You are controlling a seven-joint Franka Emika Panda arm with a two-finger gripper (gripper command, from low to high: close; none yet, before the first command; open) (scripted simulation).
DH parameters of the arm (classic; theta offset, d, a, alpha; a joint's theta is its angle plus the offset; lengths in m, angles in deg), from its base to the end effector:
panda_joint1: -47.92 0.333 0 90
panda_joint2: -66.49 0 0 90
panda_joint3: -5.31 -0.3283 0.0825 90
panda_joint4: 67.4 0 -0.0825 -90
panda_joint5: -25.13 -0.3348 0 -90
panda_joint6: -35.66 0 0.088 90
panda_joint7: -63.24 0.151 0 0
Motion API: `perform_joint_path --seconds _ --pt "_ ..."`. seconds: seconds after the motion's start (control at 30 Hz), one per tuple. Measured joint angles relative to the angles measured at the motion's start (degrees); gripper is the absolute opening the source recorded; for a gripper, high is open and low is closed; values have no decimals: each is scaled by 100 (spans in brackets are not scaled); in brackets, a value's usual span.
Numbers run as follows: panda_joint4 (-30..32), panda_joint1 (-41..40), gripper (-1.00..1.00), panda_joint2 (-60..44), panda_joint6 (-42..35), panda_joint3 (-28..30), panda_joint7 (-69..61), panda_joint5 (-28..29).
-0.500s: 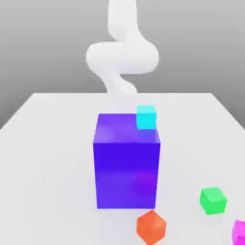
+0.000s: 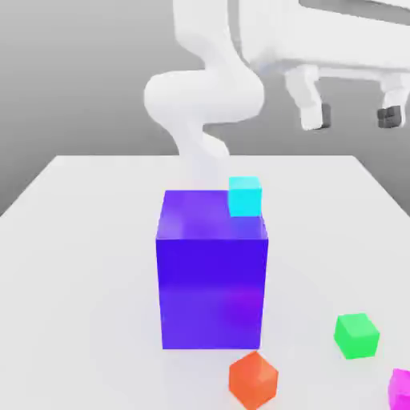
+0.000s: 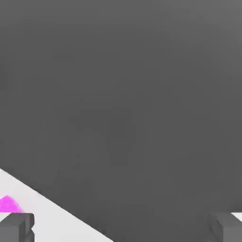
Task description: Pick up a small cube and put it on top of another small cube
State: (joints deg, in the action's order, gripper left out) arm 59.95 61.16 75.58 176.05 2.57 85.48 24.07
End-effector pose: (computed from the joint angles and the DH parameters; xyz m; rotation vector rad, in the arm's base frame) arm 0.4822 0.1395 0.4775 -2.9547 0.1780 -0.5434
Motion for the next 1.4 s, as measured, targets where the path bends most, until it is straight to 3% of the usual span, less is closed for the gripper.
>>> perform_joint_path --seconds 0.5,0.67,0.7,0.9,1.07,1.4 --pt "-378 849 0 -3138 722 -509 -1490 651" --pt "-588 1048 0 -4179 1344 -398 -1488 928" --pt "-614 1067 -100 -4292 1428 -375 -1475 951" --pt "-627 1076 -100 -4348 1462 -365 -1470 959" --pt "-428 966 -100 -3571 883 -515 -1584 788" --pt "1547 1060 -100 -1631 947 -683 -919 328"
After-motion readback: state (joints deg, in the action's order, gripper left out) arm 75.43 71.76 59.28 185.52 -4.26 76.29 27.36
